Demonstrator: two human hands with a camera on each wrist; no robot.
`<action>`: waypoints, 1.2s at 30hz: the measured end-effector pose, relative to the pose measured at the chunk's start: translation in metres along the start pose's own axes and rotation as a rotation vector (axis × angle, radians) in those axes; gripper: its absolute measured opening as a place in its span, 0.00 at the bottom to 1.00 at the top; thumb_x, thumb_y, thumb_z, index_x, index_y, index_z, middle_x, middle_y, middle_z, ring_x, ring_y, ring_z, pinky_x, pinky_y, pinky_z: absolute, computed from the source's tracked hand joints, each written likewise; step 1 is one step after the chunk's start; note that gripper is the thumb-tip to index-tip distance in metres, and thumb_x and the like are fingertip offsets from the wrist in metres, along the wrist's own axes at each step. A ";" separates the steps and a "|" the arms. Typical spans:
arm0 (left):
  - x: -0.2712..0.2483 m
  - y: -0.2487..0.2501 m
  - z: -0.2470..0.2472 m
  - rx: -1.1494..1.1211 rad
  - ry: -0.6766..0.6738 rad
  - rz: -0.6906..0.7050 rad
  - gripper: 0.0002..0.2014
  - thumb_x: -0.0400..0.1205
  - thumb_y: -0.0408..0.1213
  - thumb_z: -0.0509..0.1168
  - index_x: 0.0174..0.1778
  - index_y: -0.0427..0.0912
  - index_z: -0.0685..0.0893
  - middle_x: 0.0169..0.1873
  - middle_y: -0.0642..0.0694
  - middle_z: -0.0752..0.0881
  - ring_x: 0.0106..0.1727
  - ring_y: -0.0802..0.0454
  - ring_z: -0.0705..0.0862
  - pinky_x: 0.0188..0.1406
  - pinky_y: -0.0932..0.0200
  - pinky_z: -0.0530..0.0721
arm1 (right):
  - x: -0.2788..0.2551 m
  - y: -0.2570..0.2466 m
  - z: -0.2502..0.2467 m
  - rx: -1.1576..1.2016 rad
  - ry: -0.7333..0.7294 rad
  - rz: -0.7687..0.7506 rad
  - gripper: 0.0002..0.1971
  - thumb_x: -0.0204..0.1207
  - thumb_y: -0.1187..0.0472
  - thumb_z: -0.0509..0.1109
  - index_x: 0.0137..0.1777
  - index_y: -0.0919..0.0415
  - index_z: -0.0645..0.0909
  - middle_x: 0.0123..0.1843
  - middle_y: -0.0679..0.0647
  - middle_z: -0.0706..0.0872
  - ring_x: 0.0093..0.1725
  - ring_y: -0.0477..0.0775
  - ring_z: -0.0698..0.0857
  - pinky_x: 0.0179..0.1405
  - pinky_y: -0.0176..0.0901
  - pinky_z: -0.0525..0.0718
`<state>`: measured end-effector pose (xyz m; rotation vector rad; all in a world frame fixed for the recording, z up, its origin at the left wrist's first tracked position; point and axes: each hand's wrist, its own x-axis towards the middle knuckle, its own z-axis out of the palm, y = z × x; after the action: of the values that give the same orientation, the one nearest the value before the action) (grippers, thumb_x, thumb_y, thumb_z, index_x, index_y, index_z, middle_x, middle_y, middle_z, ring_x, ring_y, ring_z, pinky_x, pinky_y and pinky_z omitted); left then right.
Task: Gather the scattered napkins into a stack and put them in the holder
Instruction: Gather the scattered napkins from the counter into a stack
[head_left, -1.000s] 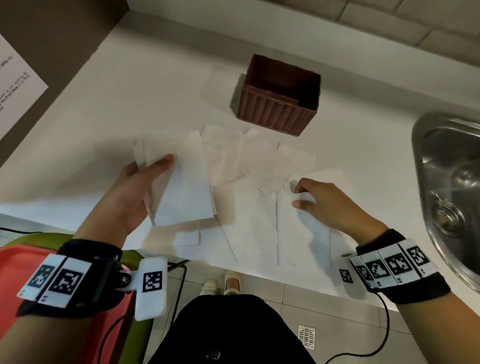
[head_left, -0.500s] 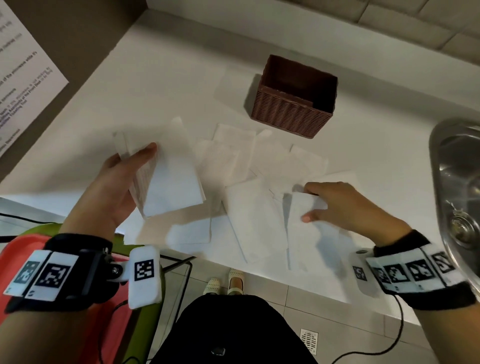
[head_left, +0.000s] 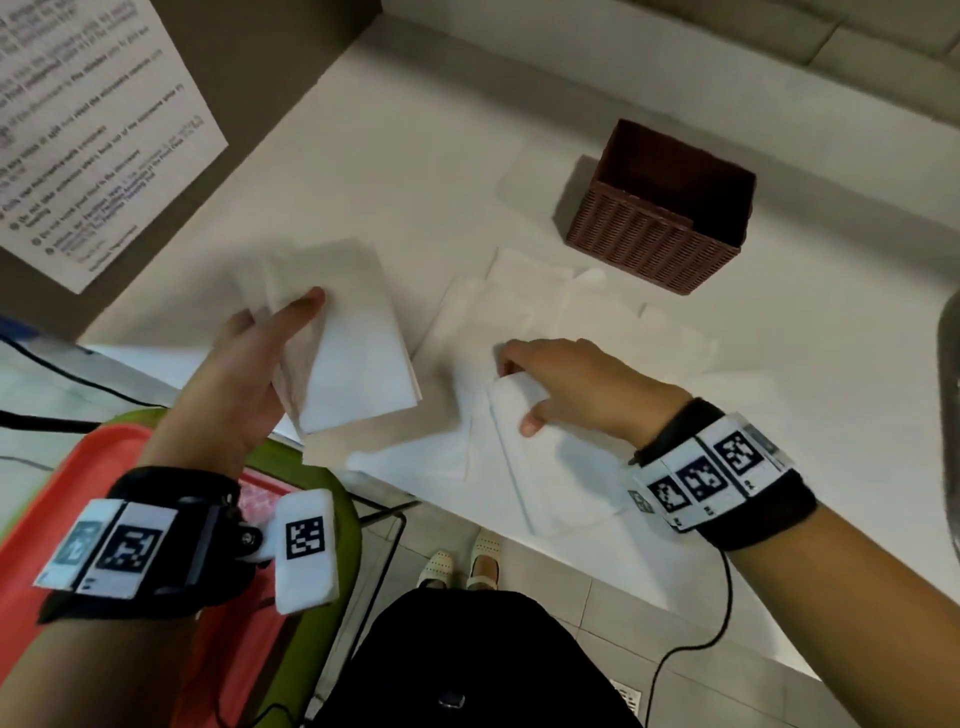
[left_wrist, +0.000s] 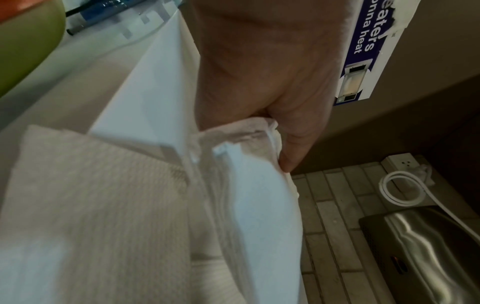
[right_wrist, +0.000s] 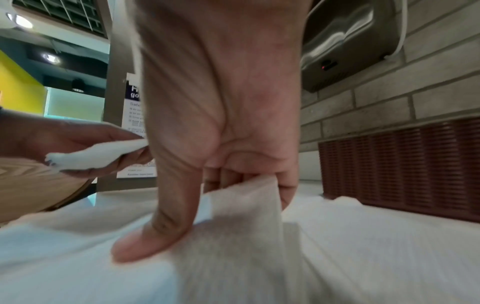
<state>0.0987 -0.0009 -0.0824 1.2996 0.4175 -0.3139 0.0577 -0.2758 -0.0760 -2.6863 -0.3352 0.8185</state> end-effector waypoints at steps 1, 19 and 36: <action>-0.001 -0.001 -0.001 -0.001 -0.004 -0.001 0.17 0.82 0.38 0.69 0.66 0.38 0.83 0.49 0.49 0.93 0.50 0.54 0.92 0.44 0.61 0.87 | 0.000 0.000 0.003 -0.011 0.023 0.010 0.25 0.65 0.57 0.80 0.59 0.54 0.73 0.55 0.52 0.84 0.54 0.56 0.83 0.52 0.48 0.75; -0.007 0.009 -0.001 0.030 -0.021 0.068 0.10 0.83 0.39 0.67 0.59 0.44 0.85 0.44 0.54 0.94 0.48 0.57 0.92 0.41 0.64 0.87 | -0.015 0.009 0.003 -0.091 0.188 -0.010 0.23 0.62 0.49 0.82 0.50 0.50 0.72 0.43 0.44 0.81 0.44 0.50 0.79 0.41 0.44 0.68; -0.038 -0.014 0.116 0.516 -0.376 0.146 0.03 0.81 0.43 0.70 0.47 0.50 0.87 0.41 0.52 0.92 0.41 0.58 0.91 0.40 0.60 0.87 | -0.100 -0.018 -0.080 0.299 0.287 -0.076 0.11 0.71 0.52 0.77 0.43 0.59 0.85 0.41 0.51 0.89 0.42 0.47 0.85 0.39 0.38 0.77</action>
<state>0.0725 -0.1176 -0.0524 1.7188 -0.0888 -0.5547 0.0205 -0.3083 0.0432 -2.4464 -0.2245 0.4139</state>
